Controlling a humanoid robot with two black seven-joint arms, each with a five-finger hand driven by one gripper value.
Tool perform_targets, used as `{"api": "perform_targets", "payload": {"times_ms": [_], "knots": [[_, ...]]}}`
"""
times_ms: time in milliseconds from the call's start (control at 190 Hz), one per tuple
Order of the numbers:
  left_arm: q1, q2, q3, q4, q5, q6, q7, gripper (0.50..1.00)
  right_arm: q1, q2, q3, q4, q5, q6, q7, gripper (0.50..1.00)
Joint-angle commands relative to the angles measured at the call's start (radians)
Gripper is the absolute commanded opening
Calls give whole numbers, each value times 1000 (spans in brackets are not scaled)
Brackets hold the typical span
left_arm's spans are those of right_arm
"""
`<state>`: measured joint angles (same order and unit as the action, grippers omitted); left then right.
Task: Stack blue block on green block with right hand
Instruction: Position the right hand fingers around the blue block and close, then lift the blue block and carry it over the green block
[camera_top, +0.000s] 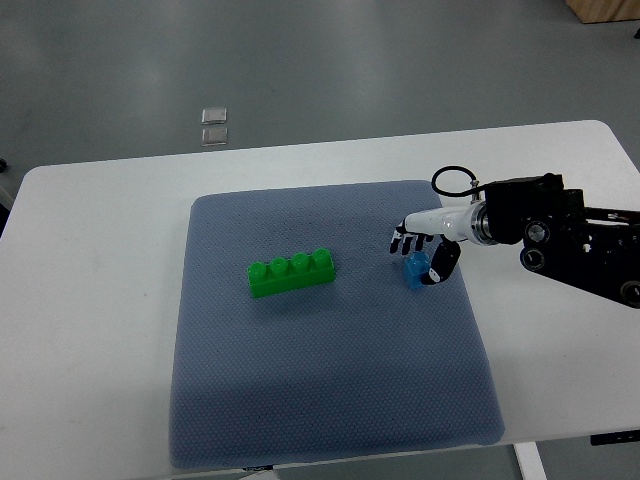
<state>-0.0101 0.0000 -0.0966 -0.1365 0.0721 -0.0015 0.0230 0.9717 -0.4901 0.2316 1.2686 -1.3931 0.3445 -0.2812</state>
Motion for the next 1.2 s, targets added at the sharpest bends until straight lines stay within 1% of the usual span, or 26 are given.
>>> {"api": "perform_targets", "payload": {"times_ms": [0, 268, 373, 510, 573, 642, 731, 852, 910, 999, 1194], "knots": [[1, 0, 0, 0, 0, 0, 0, 1000, 1, 1, 0, 0, 0, 1, 5, 695], [-1, 0, 0, 0, 0, 0, 0, 1000, 1, -5, 0, 0, 2, 2, 8, 688], [-1, 0, 0, 0, 0, 0, 0, 1000, 1, -8, 0, 0, 3, 10, 8, 660], [-1, 0, 1, 0, 0, 0, 0, 1000, 1, -7, 0, 0, 3, 10, 10, 652], [-1, 0, 0, 0, 0, 0, 0, 1000, 1, -5, 0, 0, 3, 11, 10, 619], [-1, 0, 0, 0, 0, 0, 0, 1000, 1, -5, 2, 0, 3, 10, 10, 613], [-1, 0, 0, 0, 0, 0, 0, 1000, -1, -4, 0, 0, 3, 10, 10, 584], [1, 0, 0, 0, 0, 0, 0, 1000, -2, -5, 2, -2, 2, 10, 10, 574], [1, 0, 0, 0, 0, 0, 0, 1000, -2, -5, 2, 0, 2, 10, 11, 549], [1, 0, 0, 0, 0, 0, 0, 1000, -2, -7, 2, 0, 2, 10, 22, 549], [1, 0, 0, 0, 0, 0, 0, 1000, 1, -10, 3, 0, 3, 8, 23, 549]]}}
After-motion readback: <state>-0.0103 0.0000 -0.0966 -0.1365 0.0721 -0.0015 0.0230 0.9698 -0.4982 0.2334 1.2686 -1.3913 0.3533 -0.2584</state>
